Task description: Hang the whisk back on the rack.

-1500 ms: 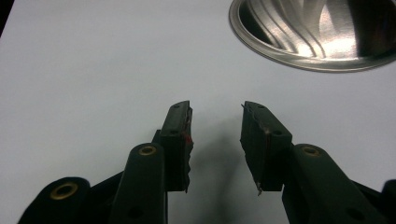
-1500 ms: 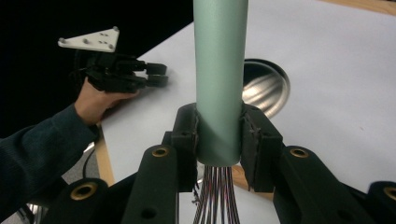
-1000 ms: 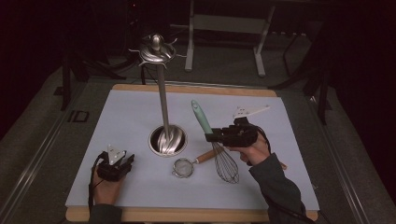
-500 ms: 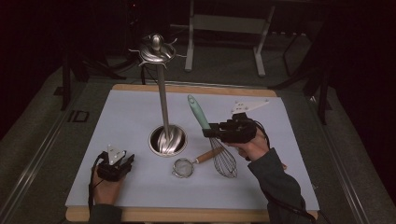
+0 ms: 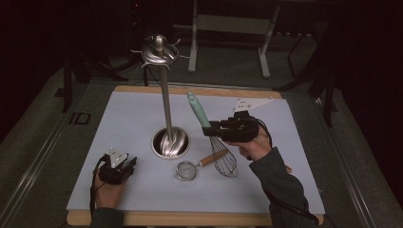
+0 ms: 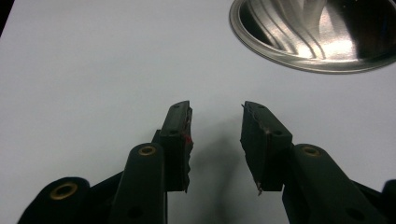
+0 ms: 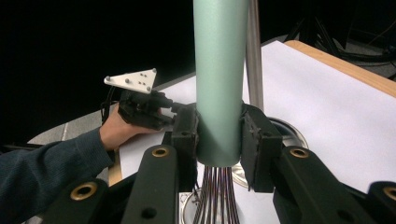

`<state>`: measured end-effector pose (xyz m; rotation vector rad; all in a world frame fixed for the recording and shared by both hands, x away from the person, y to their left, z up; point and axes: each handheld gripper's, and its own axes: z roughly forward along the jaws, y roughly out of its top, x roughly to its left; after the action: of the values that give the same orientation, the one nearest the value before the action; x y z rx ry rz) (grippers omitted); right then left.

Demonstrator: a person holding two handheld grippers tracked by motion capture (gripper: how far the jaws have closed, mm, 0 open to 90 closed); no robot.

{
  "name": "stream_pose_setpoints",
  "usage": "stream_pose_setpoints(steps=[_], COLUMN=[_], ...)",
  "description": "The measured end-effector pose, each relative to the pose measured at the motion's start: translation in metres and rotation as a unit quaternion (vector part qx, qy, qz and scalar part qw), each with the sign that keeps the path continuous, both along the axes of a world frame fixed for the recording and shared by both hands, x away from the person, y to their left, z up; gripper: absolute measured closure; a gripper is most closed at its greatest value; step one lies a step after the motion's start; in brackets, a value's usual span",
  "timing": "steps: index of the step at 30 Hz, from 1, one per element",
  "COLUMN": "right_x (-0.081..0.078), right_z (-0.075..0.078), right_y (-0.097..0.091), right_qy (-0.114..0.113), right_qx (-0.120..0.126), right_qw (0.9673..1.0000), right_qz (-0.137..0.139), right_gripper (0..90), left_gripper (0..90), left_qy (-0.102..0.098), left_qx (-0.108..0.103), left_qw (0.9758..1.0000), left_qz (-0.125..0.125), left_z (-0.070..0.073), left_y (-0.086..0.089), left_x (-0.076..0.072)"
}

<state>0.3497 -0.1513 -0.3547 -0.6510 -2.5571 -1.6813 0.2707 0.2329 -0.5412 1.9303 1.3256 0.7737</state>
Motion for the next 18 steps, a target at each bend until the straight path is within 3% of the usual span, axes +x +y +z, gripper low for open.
stream_pose_setpoints(steps=[18], right_x=[0.001], right_z=[0.022], right_y=[0.012], right_qy=[-0.024], right_qx=[0.017], right_qw=[0.9995], right_qz=[0.012], right_gripper=[69.5], left_gripper=[62.9], left_qy=[0.0], left_qx=[0.0], left_qw=[1.0], left_qz=[0.0], left_z=[0.0], left_y=[0.0], left_x=[0.0])
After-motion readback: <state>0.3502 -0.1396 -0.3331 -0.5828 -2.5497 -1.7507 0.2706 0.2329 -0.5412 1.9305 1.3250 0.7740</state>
